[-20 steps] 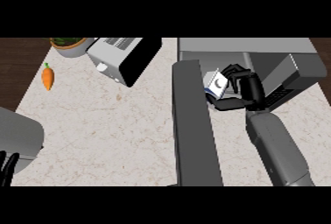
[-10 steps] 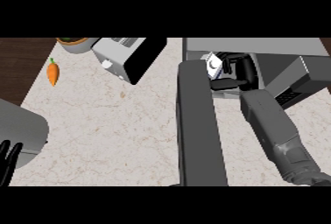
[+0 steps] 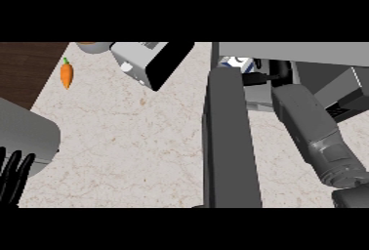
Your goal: Pick up the milk, place it into the microwave and close the microwave
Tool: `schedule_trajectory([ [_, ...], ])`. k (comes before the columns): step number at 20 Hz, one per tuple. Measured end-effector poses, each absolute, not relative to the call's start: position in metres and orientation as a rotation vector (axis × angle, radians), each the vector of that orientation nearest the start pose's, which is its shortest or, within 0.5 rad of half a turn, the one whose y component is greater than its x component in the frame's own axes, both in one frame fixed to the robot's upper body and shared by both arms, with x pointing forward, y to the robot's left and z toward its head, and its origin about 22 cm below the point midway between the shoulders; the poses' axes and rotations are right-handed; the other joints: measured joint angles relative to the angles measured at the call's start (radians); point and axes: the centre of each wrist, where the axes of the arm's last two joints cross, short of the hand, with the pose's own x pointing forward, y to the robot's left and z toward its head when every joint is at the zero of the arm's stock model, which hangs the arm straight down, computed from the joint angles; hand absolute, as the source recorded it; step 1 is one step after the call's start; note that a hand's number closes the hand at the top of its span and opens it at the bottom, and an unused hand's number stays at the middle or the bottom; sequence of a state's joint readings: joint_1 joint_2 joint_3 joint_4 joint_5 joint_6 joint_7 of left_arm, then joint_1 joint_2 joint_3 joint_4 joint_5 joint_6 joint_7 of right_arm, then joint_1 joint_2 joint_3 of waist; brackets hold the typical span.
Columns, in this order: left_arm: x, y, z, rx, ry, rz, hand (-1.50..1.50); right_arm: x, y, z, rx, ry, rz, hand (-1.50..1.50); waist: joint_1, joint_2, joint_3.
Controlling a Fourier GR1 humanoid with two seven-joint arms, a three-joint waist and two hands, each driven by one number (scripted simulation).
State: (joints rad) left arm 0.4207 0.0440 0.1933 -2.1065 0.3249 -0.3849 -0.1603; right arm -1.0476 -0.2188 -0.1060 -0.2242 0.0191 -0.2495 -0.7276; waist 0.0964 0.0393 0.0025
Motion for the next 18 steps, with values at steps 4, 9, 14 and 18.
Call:
schedule_trajectory([
  [4,0.136,0.302,0.062,-0.167,-1.959,0.018,-1.5,0.448,-0.214,0.054,-0.382,-1.959,0.243,1.5,0.017,0.011,0.001],
  [9,0.14,0.3,0.066,-0.167,-1.963,-0.012,-1.5,0.453,-0.223,0.065,-0.528,-1.92,0.123,1.5,0.041,0.024,0.002],
  [14,0.146,0.297,0.071,-0.155,-1.974,-0.049,-1.5,0.452,-0.229,0.064,-0.729,-1.91,0.147,-1.5,0.058,0.035,0.001],
  [18,0.151,0.296,0.073,-0.143,-1.97,-0.075,-1.5,0.453,-0.229,0.064,-0.863,-1.898,0.198,-1.5,0.074,0.043,0.001],
])
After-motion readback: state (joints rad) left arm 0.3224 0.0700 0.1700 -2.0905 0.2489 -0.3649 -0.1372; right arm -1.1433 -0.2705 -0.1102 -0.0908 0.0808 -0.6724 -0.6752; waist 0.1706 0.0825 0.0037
